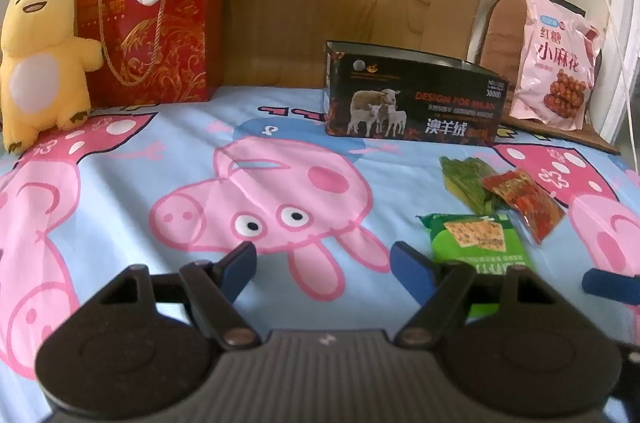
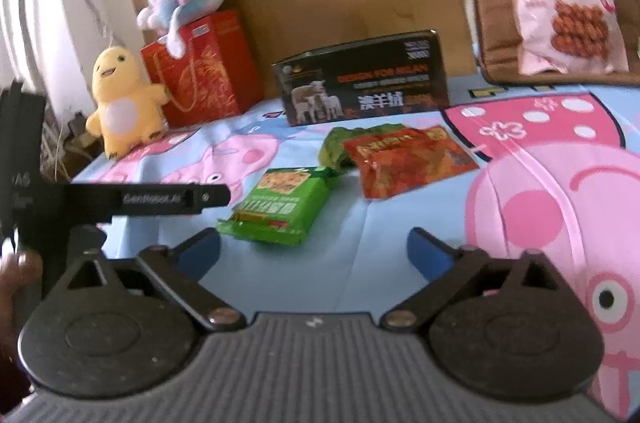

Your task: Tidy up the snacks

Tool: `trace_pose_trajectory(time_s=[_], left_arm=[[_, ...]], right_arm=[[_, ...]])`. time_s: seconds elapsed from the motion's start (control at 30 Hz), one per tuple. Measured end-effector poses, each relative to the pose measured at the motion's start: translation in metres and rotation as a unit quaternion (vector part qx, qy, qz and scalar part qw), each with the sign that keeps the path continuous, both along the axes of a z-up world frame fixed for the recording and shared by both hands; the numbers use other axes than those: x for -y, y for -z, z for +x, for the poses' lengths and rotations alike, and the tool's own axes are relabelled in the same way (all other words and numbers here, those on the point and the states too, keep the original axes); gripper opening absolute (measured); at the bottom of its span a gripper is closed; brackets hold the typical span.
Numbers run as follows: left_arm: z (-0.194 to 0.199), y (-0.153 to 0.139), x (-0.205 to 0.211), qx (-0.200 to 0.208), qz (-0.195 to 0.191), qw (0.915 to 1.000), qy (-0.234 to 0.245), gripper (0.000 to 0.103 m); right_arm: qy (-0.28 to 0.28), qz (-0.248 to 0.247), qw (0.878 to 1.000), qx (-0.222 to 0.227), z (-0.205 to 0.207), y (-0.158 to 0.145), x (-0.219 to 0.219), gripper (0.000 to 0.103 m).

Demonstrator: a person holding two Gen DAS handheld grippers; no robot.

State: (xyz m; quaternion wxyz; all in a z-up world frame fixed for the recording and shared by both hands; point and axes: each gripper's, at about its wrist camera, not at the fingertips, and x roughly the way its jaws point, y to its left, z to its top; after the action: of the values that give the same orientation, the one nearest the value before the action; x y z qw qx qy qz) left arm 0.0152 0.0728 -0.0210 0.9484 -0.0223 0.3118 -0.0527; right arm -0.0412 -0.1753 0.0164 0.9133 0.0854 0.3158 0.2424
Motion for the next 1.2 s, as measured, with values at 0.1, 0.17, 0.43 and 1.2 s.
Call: trace_pose_trajectory(time_s=[0.1,0.17,0.43,1.2], left_arm=[[-0.0006,0.0001,-0.0001,0.001,-0.003,1.0000,-0.001,0.076],[-0.0005,0.0003,0.0000,0.001,-0.002,1.0000,-0.001,0.076],[-0.0010,0.0002,0.0007,0.002,0.002,1.0000,-0.002,0.076],[-0.0019,-0.0002,0.0014,0.004,0.004,1.0000,0.001,0.076]], right_arm=[[-0.001,-0.010,1.000,-0.001,-0.0002,-0.0002,-0.0027,0.092],[0.004,-0.014,1.000,-0.002,0.0001,-0.0004,-0.0046,0.089],[0.016,-0.026,1.000,0.003,-0.0021,-0.0008,-0.0060,0.079],[0.009,-0.036,0.999,0.009,-0.0053,-0.0018,-0.0108,0.067]])
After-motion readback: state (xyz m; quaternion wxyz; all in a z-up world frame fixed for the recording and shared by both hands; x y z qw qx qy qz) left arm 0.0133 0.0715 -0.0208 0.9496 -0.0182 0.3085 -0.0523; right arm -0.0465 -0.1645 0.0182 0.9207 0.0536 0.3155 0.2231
